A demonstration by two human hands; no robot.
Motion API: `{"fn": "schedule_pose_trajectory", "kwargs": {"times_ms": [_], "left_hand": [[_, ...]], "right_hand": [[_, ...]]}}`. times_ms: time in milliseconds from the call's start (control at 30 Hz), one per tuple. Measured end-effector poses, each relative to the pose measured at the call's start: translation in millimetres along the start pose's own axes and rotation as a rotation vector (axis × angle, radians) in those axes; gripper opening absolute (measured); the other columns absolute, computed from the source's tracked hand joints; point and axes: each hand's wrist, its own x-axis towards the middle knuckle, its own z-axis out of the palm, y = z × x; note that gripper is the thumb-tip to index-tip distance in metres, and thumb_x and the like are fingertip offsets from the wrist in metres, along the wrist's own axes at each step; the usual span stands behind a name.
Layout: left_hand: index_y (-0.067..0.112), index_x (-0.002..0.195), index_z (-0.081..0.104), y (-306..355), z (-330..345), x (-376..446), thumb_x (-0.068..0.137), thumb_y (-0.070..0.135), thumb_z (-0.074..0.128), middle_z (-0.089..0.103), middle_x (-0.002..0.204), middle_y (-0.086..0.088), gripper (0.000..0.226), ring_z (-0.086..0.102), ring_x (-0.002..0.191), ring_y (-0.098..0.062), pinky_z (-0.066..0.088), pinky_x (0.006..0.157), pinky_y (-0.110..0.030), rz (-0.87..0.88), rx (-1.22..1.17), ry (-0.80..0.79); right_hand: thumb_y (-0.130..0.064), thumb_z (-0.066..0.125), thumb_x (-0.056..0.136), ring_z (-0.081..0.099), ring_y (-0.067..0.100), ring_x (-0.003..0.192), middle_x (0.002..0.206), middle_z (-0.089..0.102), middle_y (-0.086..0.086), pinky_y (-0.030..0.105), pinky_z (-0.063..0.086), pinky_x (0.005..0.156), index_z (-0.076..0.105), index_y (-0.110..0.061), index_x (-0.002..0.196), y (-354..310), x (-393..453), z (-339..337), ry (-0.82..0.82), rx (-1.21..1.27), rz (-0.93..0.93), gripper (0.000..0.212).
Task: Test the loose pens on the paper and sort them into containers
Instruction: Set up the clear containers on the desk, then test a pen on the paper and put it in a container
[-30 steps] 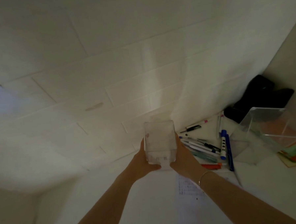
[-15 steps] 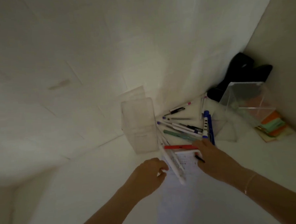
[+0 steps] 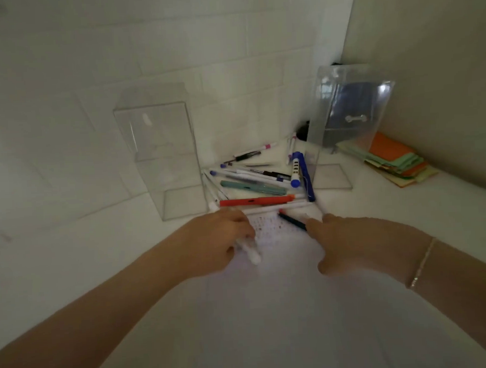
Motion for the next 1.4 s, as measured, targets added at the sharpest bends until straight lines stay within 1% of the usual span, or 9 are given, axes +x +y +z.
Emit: {"fn": "schedule_pose_trajectory", "kwargs": {"times_ms": [133,267,400,600,733,900,1067,1267,1400], "left_hand": [[0.026,0.109,0.063,4,13,1,0.087,0.018,0.056,0.055,0.118,0.009,0.024,0.053,0.109,-0.01,0.046,0.079,-0.027,-0.015,0.053,0.075],[0.025,0.106,0.066,11,16,7,0.088,0.021,0.057,0.058,0.112,0.009,0.02,0.056,0.104,-0.01,0.04,0.072,-0.021,-0.035,0.065,0.127],[0.024,0.107,0.07,17,19,12,0.09,0.021,0.058,0.062,0.112,0.004,0.022,0.057,0.102,-0.012,0.038,0.08,-0.014,-0.008,-0.033,0.174],[0.022,0.108,0.069,21,28,25,0.088,0.022,0.059,0.061,0.108,-0.001,0.022,0.055,0.101,-0.015,0.041,0.091,-0.024,-0.041,-0.167,0.227],[0.022,0.114,0.067,21,32,34,0.088,0.024,0.061,0.059,0.11,-0.003,0.027,0.052,0.103,-0.014,0.041,0.094,-0.025,-0.117,-0.308,0.247],[0.025,0.098,0.073,24,16,30,0.078,0.033,0.072,0.065,0.091,0.008,0.021,0.058,0.086,-0.005,0.047,0.076,-0.016,-0.118,-0.567,0.348],[0.024,0.102,0.067,5,14,21,0.083,0.027,0.068,0.067,0.09,0.008,0.019,0.063,0.082,-0.009,0.048,0.069,-0.014,-0.229,-0.566,0.209],[0.022,0.102,0.063,11,4,13,0.097,0.027,0.047,0.053,0.067,0.008,0.018,0.043,0.051,-0.003,0.037,0.05,-0.017,-0.208,-0.865,0.114],[0.015,0.095,0.059,36,-3,16,0.099,0.026,0.042,0.04,0.054,0.015,0.021,0.033,0.046,0.0,0.031,0.046,-0.014,-0.162,-1.027,0.029]], "right_hand": [[-0.028,0.054,0.089,0.054,0.022,0.107,0.131,0.04,0.007,0.028,0.042,0.071,0.026,-0.019,0.14,-13,-2,22,0.186,0.062,0.071,0.059],[-0.021,0.054,0.089,0.047,0.023,0.114,0.135,0.034,0.009,0.032,0.047,0.086,0.034,-0.017,0.136,-21,3,31,0.315,0.142,0.045,0.051],[-0.021,0.056,0.088,0.04,0.021,0.124,0.141,0.028,0.005,0.032,0.041,0.097,0.035,-0.02,0.139,-23,11,35,0.339,0.231,-0.021,0.055],[-0.016,0.061,0.086,0.037,0.019,0.132,0.148,0.026,-0.001,0.032,0.039,0.105,0.032,-0.025,0.142,-16,28,27,0.313,0.353,-0.081,0.064],[-0.016,0.062,0.085,0.04,0.018,0.127,0.141,0.036,-0.002,0.029,0.038,0.103,0.041,-0.024,0.138,-6,36,25,0.373,0.415,-0.089,0.057],[-0.028,0.064,0.086,0.059,0.013,0.091,0.103,0.065,0.001,0.021,0.046,0.078,0.068,-0.019,0.106,-7,35,21,0.565,0.624,-0.193,0.022],[-0.016,0.071,0.081,0.059,0.005,0.067,0.079,0.067,-0.004,0.009,0.044,0.057,0.071,-0.02,0.095,8,29,3,0.514,0.831,-0.13,0.015],[-0.016,0.069,0.067,0.057,0.015,0.06,0.067,0.059,0.006,0.026,0.047,0.066,0.064,-0.004,0.087,8,20,3,0.222,1.927,-0.165,0.024],[-0.024,0.068,0.079,0.048,0.008,0.049,0.054,0.052,-0.001,0.023,0.038,0.055,0.057,-0.015,0.067,-24,23,7,0.131,1.861,-0.248,0.018]]}}
